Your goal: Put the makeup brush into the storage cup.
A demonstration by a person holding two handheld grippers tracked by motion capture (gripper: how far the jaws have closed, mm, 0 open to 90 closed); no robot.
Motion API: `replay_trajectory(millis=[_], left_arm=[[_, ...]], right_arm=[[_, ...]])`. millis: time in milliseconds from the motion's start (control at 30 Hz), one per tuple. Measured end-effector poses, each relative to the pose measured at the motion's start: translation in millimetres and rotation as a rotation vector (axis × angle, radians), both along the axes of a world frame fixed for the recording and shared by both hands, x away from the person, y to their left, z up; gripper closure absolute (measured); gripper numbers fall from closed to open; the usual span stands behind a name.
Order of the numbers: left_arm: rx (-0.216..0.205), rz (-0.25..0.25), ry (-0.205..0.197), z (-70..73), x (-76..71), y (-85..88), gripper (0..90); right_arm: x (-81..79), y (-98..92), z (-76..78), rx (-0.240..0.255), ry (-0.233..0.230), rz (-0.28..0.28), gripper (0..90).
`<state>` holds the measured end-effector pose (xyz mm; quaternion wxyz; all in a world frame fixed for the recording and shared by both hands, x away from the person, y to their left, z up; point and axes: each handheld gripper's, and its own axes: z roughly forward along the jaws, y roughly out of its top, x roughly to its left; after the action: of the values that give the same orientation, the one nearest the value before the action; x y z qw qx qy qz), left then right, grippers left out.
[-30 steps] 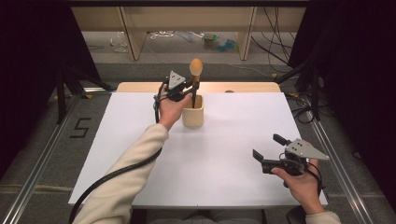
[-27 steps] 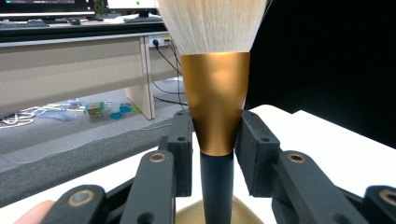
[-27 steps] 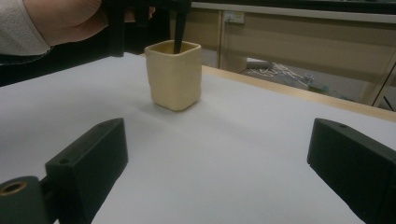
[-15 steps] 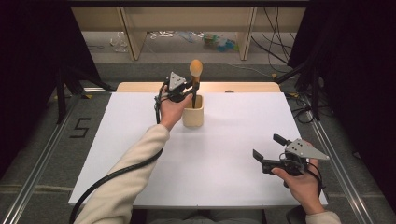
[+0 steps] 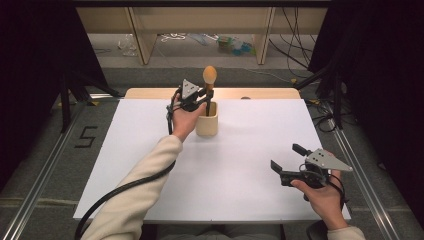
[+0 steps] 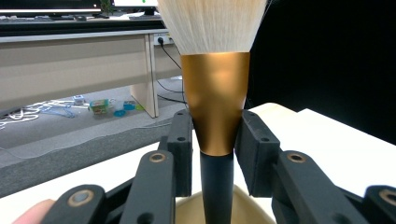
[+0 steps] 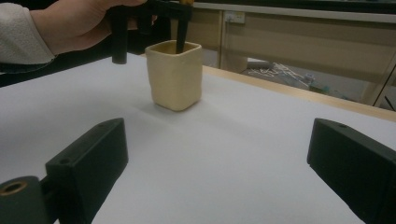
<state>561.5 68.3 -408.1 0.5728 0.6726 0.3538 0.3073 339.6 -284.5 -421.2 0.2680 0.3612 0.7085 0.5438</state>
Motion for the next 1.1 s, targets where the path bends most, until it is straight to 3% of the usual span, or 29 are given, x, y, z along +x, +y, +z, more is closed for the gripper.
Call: replay_trajectory(millis=[233,900,933,967,1033,1100], left_arm=[[-0.007,0.009,-0.011,-2.5,-1.2,0.6,68.4],[-0.036,0.011,0.007,-10.7,-3.2,2.6,66.7],[-0.036,0.008,-0.002,-10.9,-3.0,3.7,64.4],[-0.063,0.006,-0.002,-10.8,-3.8,3.0,57.7],[-0.069,0.021,-0.004,-8.2,-3.7,3.7,30.2],[-0.058,0.034,-0.025,-5.7,-5.2,5.5,15.8]], right_arm=[[0.1,0.2,-0.1,0.001,-0.001,0.000,6.3],[0.2,0.2,-0.1,-0.005,0.001,-0.001,6.1],[0.3,0.3,-0.3,0.000,0.002,0.003,5.9],[0.1,0.5,-0.3,-0.003,0.001,-0.001,5.6],[-0.1,0.3,-0.2,-0.013,-0.001,-0.001,4.9],[-0.1,0.5,-0.2,-0.016,-0.004,-0.002,4.5]])
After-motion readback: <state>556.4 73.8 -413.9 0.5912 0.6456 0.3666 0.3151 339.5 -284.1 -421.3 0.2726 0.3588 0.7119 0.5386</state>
